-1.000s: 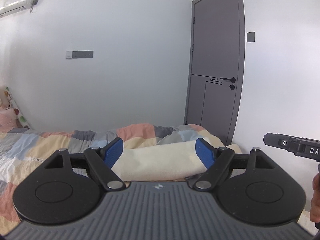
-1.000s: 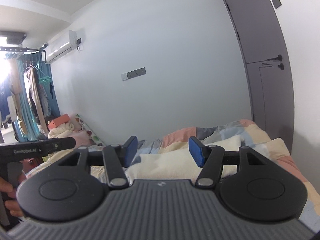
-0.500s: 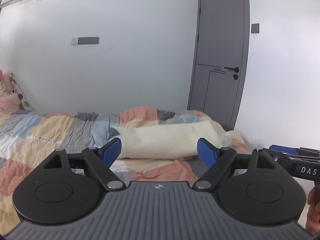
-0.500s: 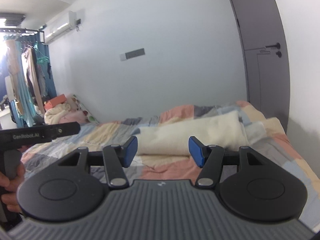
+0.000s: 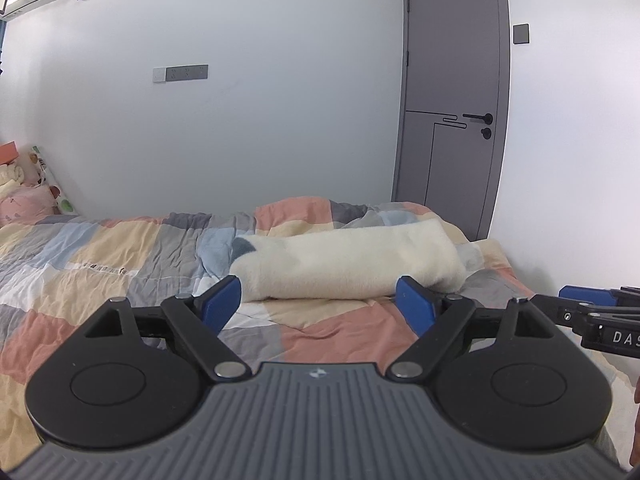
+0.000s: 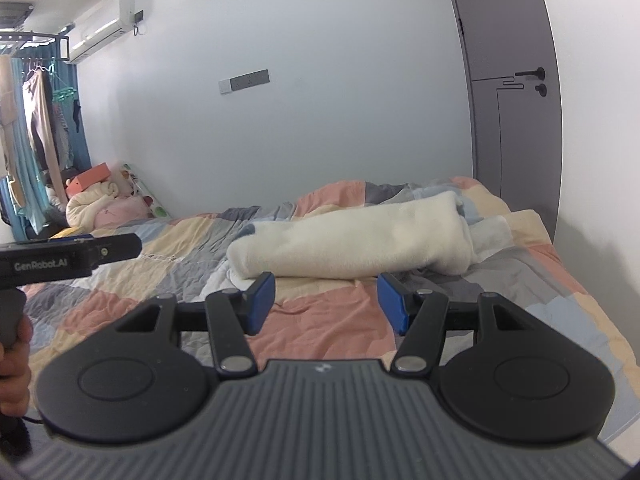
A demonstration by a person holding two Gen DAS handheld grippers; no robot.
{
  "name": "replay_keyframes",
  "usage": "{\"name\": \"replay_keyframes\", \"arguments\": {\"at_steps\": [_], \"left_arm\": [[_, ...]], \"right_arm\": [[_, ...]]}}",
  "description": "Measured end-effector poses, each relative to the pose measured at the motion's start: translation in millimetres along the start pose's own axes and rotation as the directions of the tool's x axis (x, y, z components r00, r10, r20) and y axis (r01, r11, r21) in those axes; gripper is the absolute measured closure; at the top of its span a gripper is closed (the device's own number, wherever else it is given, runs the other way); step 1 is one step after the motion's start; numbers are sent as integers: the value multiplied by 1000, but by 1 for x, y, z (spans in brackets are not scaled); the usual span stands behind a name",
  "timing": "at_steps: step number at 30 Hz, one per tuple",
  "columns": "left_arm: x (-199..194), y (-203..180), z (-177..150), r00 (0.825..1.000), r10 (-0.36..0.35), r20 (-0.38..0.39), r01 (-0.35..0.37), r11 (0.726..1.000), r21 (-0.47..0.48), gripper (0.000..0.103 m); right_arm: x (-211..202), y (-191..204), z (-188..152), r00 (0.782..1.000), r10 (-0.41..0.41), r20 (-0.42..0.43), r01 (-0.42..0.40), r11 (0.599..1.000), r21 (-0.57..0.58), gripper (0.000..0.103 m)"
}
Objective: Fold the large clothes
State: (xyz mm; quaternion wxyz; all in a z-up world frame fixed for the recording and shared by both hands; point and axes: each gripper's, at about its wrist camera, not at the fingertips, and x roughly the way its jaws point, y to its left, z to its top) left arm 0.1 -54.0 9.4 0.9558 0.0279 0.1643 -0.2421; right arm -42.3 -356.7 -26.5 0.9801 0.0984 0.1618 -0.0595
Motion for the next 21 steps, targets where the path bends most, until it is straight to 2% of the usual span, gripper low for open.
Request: {"name": "replay_keyframes", "arguments": {"at_steps": [12, 14, 19, 20, 21], "left_arm": [[-1, -6, 0, 1000, 16, -1, -16, 1000, 27, 12], [-1, -5, -1, 1000, 26, -4, -26, 1000, 16, 11], [-3, -4, -1, 999, 45, 3, -45, 999, 1, 2], [-4, -4, -1, 999, 52, 6, -52, 999, -1, 2], [-4, -3, -1, 998, 58, 7, -58, 998, -2, 2]], "right_arm": [[-3, 0, 0, 999, -35, 1, 35, 999, -12, 42], [-4, -2, 2, 999, -43, 9, 44, 999, -11, 39], [-7, -3, 6, 999, -49, 21, 49, 999, -17, 39], [-6, -3, 7, 998, -53, 21, 53, 998, -18, 34], [-6, -2, 7, 998, -56, 24, 56, 998, -18, 22]]}}
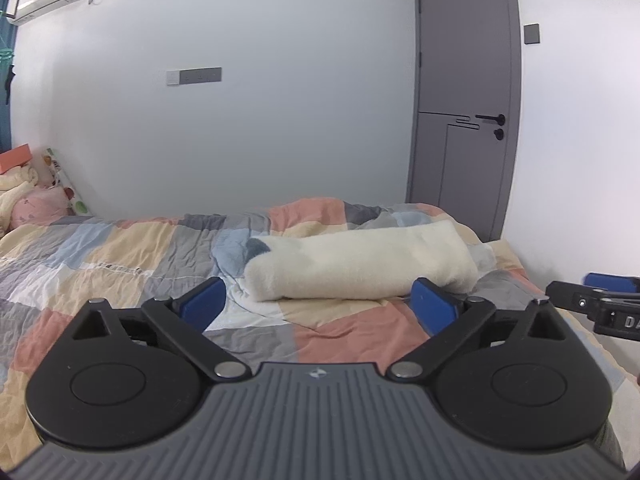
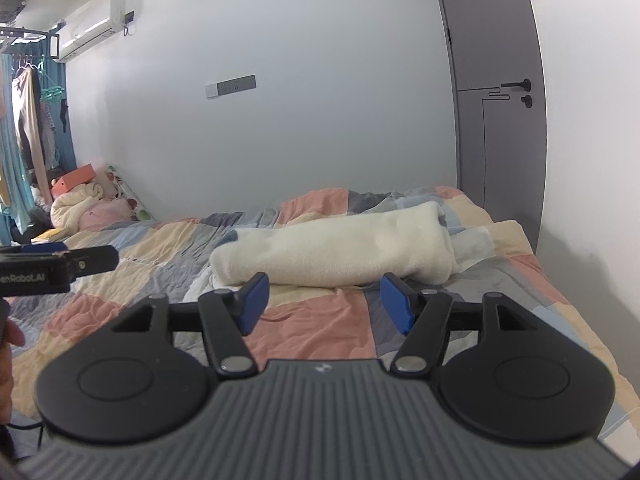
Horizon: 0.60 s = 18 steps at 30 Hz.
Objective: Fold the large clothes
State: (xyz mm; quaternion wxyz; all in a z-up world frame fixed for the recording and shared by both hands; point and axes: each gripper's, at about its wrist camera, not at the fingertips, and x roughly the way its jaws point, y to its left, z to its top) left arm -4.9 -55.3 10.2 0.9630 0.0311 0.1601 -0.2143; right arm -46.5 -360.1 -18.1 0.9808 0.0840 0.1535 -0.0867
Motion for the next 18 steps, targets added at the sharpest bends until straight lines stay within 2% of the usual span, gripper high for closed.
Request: {"name": "replay_keyframes", "arguments": {"at_steps": [2, 10, 12, 18], "left_arm": [[0, 0, 0, 1000, 4, 1, -4, 1000, 0, 2], [-1, 3, 0, 1000, 17, 2, -17, 1000, -16, 1], [-2, 2, -1, 1000, 12, 0, -12, 1000, -19, 1], [1, 4, -2, 1000, 14, -7, -14, 1000, -21, 1]], "right_arm": [[-1, -1, 1, 1000, -11, 19, 11, 1000, -5, 11], [6, -2, 0, 999, -53, -8, 53, 998, -20, 11], [8, -1, -1, 997, -76, -23, 76, 997, -27, 0], [7, -2, -1, 997, -78, -5, 78, 997, -18, 0]]}}
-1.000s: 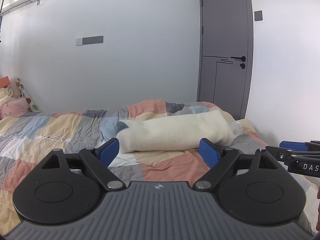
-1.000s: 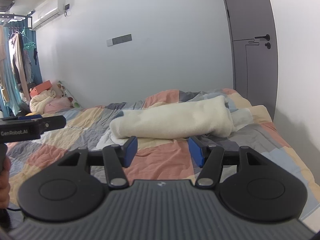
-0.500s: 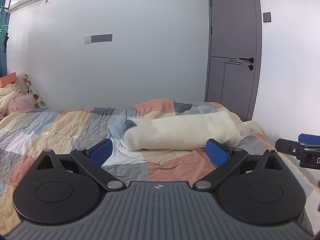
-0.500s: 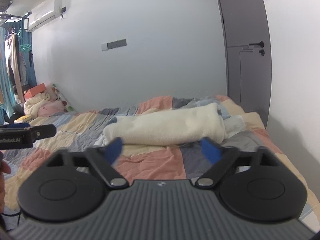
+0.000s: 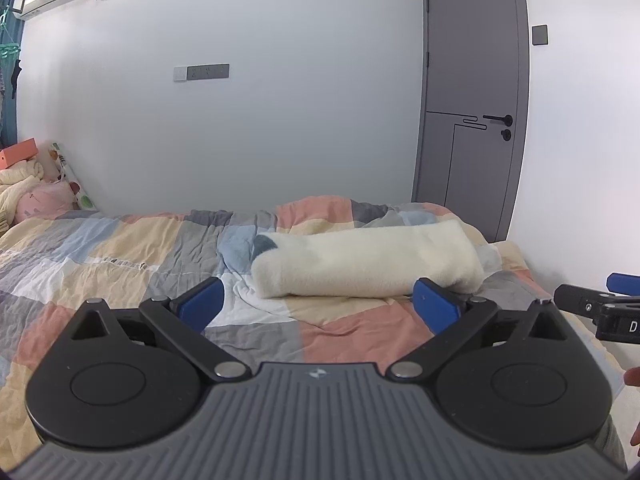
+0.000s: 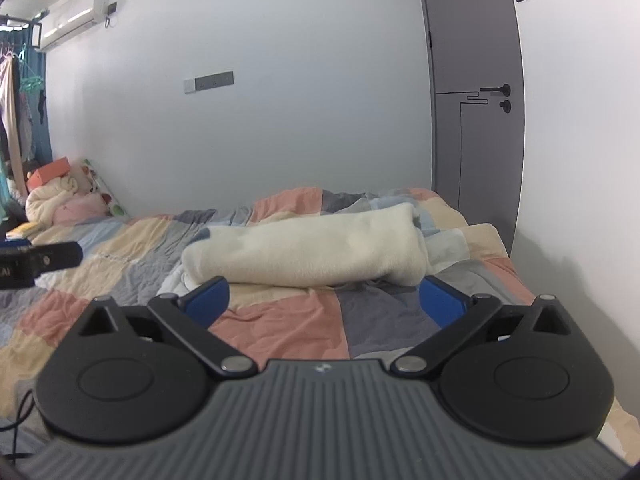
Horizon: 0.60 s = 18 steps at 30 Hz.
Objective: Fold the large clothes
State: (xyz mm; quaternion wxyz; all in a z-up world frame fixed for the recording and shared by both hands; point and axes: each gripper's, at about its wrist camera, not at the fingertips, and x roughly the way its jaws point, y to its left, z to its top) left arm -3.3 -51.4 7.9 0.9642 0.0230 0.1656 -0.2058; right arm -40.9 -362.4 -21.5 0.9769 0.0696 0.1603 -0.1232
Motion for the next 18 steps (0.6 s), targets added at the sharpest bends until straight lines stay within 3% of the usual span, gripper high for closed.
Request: {"name": "replay_keyframes", "arguments": {"at_steps": [18], "left_arm": [[7, -2, -3, 999, 21, -28, -21, 999, 28, 0]], "right_arm": [[3, 2, -12, 999, -2, -35, 3, 1000, 21, 0]]}}
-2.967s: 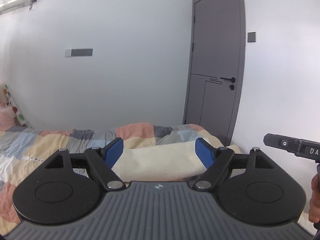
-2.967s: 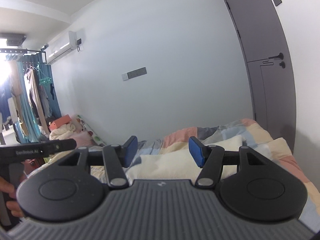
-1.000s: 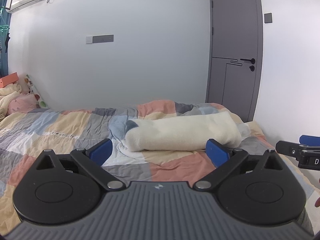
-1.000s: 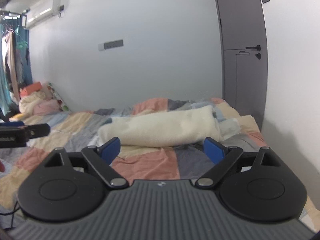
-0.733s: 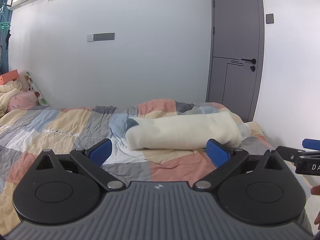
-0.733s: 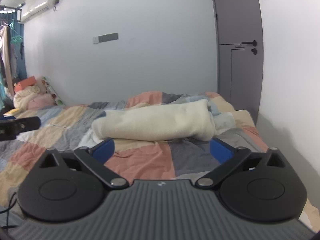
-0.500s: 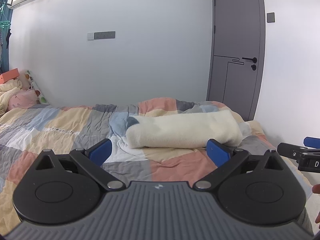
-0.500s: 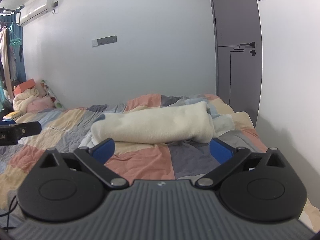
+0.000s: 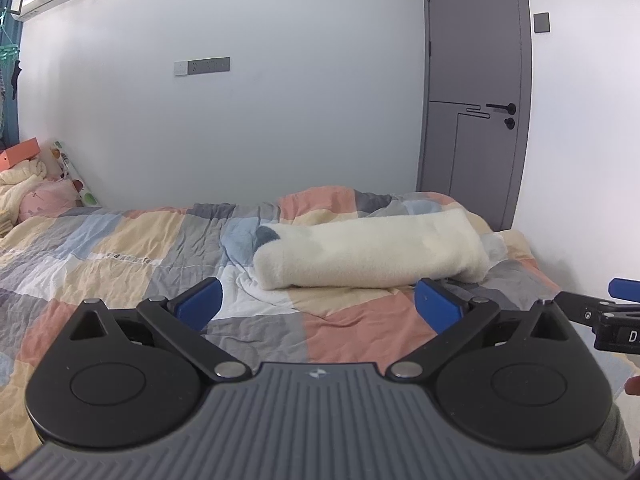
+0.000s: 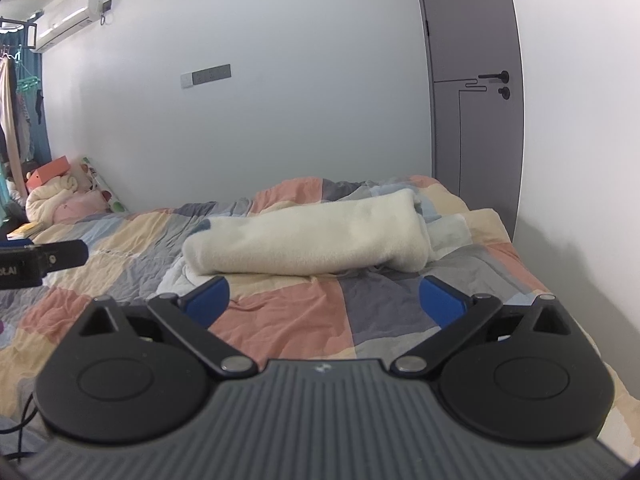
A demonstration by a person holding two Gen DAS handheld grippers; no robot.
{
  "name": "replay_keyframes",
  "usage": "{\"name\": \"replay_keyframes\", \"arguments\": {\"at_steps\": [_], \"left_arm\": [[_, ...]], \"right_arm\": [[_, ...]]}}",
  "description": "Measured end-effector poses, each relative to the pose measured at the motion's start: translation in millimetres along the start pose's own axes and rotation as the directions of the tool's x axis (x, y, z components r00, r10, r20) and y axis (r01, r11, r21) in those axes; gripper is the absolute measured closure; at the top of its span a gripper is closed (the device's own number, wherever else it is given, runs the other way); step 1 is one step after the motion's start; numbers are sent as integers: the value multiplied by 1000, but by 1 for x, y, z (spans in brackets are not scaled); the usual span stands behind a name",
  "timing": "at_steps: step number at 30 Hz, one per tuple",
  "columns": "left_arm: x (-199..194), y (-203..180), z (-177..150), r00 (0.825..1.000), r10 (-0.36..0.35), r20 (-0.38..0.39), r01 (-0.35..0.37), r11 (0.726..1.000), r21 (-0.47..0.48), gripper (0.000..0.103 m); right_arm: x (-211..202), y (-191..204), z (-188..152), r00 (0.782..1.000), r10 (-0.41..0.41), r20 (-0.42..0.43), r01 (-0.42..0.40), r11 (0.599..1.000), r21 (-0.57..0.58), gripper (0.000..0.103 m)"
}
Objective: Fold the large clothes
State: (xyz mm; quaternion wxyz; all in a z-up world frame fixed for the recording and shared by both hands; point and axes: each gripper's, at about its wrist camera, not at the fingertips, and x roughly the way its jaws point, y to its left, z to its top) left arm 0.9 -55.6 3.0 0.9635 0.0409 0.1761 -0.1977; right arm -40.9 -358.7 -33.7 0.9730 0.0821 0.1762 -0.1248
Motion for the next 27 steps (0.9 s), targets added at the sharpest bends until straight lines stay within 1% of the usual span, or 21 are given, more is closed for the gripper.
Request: {"name": "replay_keyframes", "arguments": {"at_steps": [2, 6, 14, 19, 24, 27], "left_arm": [[1, -1, 0, 1000, 9, -4, -9, 1000, 8, 0], [2, 1, -1, 1000, 2, -20, -2, 1000, -3, 0], [1, 0, -2, 1000, 9, -15, -9, 1000, -8, 0], [2, -2, -4, 1000, 22, -19, -22, 1000, 11, 0], [1, -1, -4, 1000, 22, -14, -22, 1000, -13, 0], [1, 1, -4, 1000, 8, -18, -8, 1000, -22, 0]], "right_arm": [[0, 0, -2, 1000, 1, -6, -1, 1000, 1, 0], [1, 0, -3, 1000, 2, -17, -2, 1000, 0, 0], [-1, 0, -1, 1000, 1, -6, -1, 1000, 1, 0], [-5, 0, 0, 1000, 3, -1, -3, 1000, -1, 0], [-7, 1, 1, 1000, 6, 6, -6, 1000, -8, 0], [-10, 3, 3, 1000, 6, 13, -6, 1000, -12, 0]]}}
